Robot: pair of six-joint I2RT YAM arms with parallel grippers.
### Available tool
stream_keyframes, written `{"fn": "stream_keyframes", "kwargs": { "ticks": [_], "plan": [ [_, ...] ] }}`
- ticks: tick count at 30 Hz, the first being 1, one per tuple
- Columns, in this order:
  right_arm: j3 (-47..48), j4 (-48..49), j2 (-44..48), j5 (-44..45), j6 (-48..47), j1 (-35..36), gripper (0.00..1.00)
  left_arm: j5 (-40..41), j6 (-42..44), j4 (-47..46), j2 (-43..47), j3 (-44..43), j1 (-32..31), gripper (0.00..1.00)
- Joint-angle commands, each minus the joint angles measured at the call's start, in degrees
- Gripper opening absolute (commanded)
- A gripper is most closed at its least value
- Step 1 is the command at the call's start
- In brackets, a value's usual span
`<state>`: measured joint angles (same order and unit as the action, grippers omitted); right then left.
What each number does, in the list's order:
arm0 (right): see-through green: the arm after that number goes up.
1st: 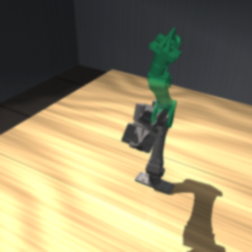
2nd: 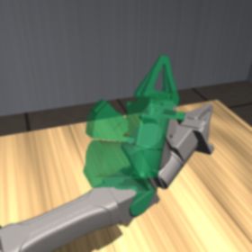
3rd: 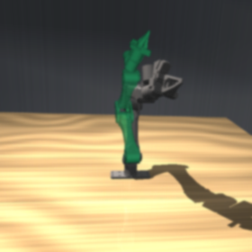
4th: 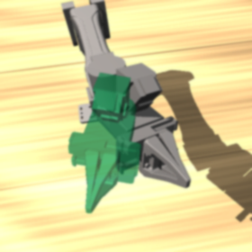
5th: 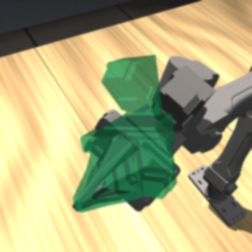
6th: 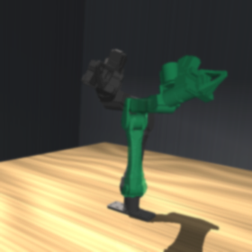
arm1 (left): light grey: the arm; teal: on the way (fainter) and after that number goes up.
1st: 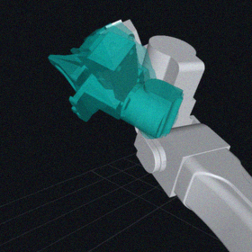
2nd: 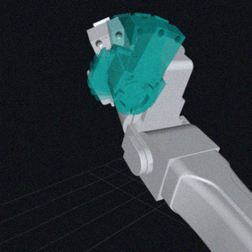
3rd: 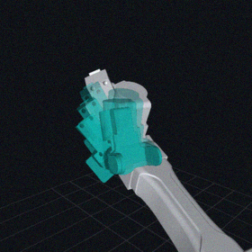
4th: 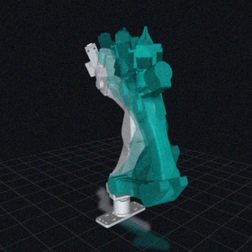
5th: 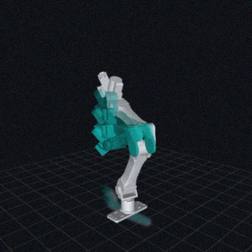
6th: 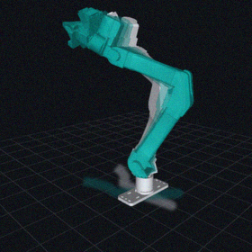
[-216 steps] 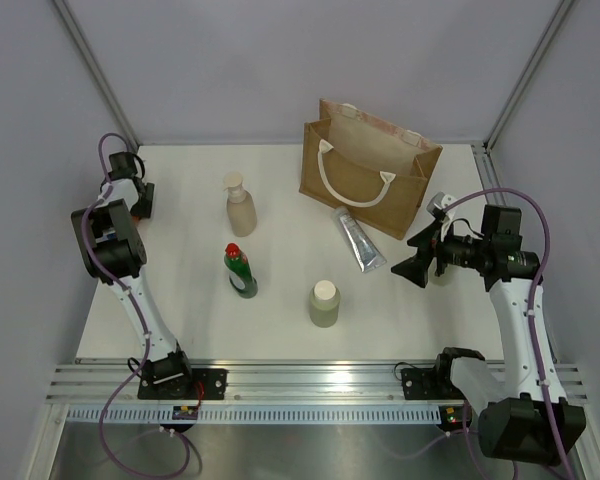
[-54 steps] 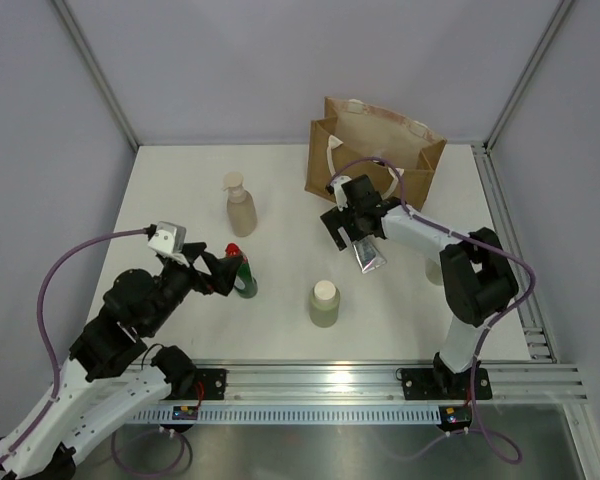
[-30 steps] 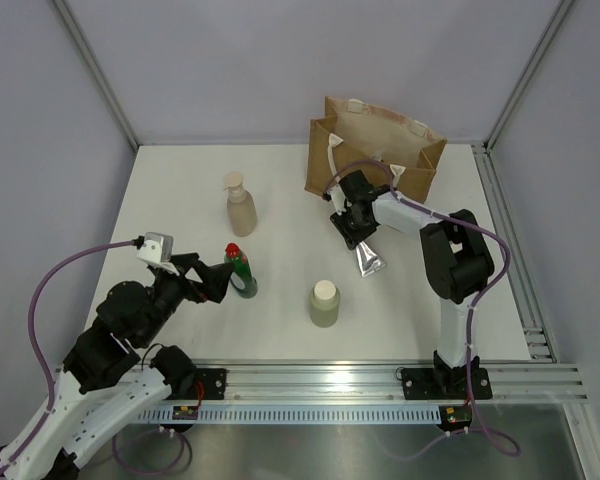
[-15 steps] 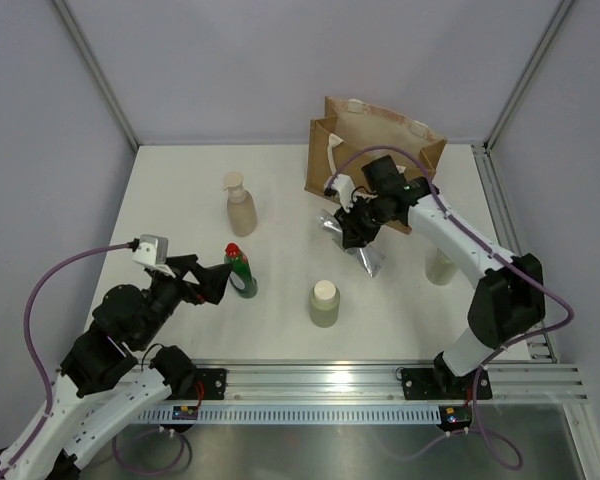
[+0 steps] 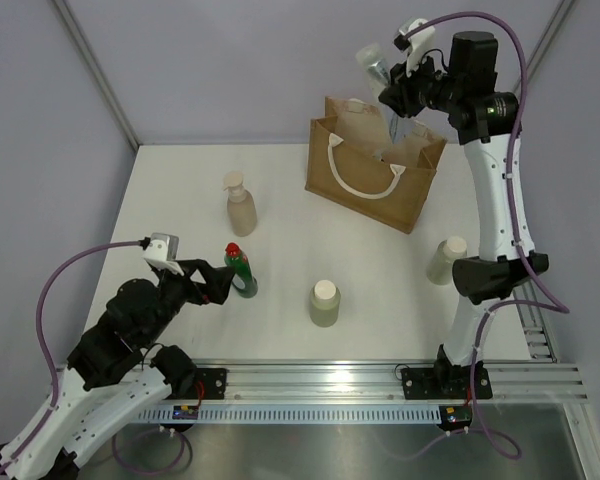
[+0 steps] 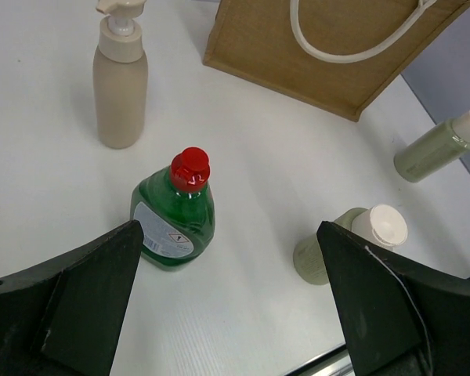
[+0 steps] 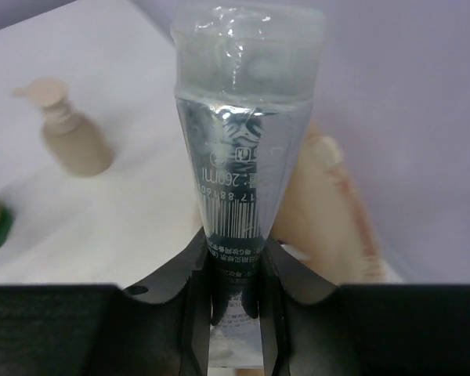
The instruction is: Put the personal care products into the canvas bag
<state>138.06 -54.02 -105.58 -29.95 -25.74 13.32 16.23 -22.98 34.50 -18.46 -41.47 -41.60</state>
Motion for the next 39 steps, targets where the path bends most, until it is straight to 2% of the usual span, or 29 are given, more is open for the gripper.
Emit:
{"fn": "stream_keyframes", "kwargs": {
  "ticks": [1,7,10,12,14,15,18,21,25,28,32,35,39],
  "plan": [
    [9.41,2.77,-10.41,5.86,2.10,-2.16,0.26,2.92,-1.71,1.35,-0.70,-0.89,0.12,0.99],
    [5.92,9.37,-15.79,11.94,-1.41,-2.25,0.28,7.93,-7.15,7.59,-1.05,-2.91,0.12,0.99],
    [-1.63,10.86,-13.79,10.10,-4.22,-2.25,0.31,9.43,-11.20,10.14,-0.97,-2.65,0.12,0.99],
    [-9.51,12.62,-11.68,7.99,-5.81,-2.34,0.44,9.35,-13.66,11.20,-0.97,-2.47,0.12,0.99],
    [-13.24,12.62,-9.30,6.67,-8.80,-2.34,0.56,7.95,-14.98,11.38,-1.14,-2.30,0.12,0.99],
    [-15.43,12.01,-8.68,5.97,-9.50,-2.34,0.69,7.33,-15.16,11.20,-1.23,-2.21,0.03,0.99],
    [-15.98,9.03,-7.36,5.70,-10.13,-2.34,0.87,5.57,-16.92,10.94,-1.93,-1.42,0.12,0.99],
    [-15.37,7.70,-4.30,5.26,-6.89,-2.34,0.97,3.99,-18.06,10.94,-4.04,-0.89,0.12,0.99],
    [-14.75,5.86,0.44,3.33,-2.66,-2.42,0.99,0.84,-19.29,10.15,-8.08,-0.63,0.12,0.99],
    [-18.08,6.03,5.80,-0.01,-0.46,-2.42,0.99,-1.63,-20.17,6.99,-11.33,1.04,0.03,0.99],
    [-27.91,6.99,14.33,-11.22,-0.37,-2.42,0.99,4.15,-21.84,6.37,-16.69,2.53,-0.05,0.99],
    [-40.88,9.36,22.15,-19.40,-1.42,-2.51,1.00,8.72,-22.28,1.03,-20.47,5.25,-0.40,0.99],
    [-53.05,13.23,31.12,-25.23,-2.91,-2.51,0.99,13.91,-19.91,-16.28,-23.02,10.88,-1.20,0.99]
  ]
}}
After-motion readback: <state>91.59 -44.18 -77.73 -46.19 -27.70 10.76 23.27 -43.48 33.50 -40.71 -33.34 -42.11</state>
